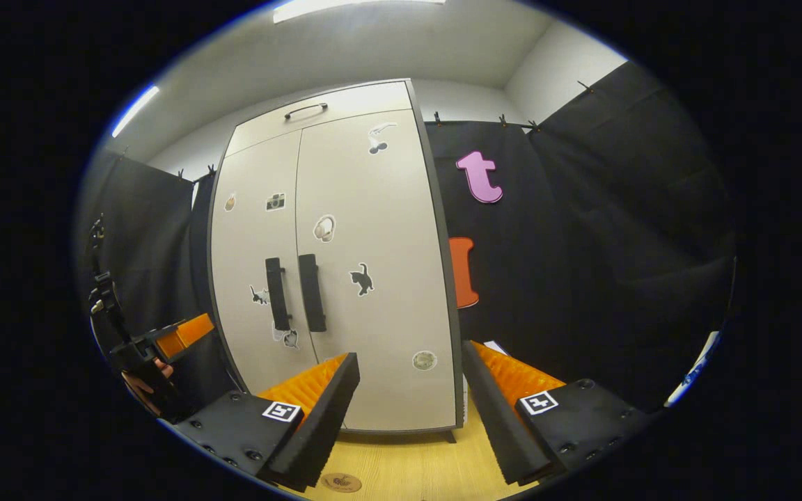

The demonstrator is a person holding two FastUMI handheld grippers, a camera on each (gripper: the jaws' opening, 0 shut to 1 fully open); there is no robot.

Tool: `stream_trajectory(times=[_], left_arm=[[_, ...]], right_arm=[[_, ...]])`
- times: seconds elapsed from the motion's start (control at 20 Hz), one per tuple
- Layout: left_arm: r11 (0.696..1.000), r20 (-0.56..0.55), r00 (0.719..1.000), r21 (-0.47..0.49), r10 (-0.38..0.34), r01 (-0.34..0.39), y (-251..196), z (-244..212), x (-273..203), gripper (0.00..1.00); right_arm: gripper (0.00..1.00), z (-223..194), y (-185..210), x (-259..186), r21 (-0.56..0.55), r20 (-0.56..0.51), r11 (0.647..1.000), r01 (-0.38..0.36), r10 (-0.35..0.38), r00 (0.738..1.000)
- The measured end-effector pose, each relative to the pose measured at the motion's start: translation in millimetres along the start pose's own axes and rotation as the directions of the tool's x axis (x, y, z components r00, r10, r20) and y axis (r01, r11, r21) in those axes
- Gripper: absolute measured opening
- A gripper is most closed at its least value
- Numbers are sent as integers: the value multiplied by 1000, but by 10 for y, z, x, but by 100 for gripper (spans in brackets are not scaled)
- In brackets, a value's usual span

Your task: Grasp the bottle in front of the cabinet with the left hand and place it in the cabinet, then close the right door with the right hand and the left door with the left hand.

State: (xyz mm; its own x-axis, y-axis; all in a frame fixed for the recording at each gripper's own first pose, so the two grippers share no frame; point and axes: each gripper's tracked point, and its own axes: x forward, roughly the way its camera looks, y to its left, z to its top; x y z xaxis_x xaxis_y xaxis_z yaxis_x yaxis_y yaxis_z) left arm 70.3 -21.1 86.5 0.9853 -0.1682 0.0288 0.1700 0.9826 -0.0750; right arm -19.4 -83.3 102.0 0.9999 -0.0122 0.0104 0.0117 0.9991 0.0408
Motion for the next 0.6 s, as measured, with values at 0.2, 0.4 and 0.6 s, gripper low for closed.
stream_trajectory(times=[0.2,0.4,0.6], left_arm=[[997,-2,997,16,71,-71,158,0,-140,94],[992,-33,992,8,124,-124,287,-130,-348,95],[987,-64,985,-1,161,-162,378,-308,-530,95]], right_arm=[[98,-134,170,44,4,-21,999,-38,38,999],[98,-233,314,37,8,-38,997,-74,75,996],[98,-282,346,19,-7,-28,996,-87,87,996]])
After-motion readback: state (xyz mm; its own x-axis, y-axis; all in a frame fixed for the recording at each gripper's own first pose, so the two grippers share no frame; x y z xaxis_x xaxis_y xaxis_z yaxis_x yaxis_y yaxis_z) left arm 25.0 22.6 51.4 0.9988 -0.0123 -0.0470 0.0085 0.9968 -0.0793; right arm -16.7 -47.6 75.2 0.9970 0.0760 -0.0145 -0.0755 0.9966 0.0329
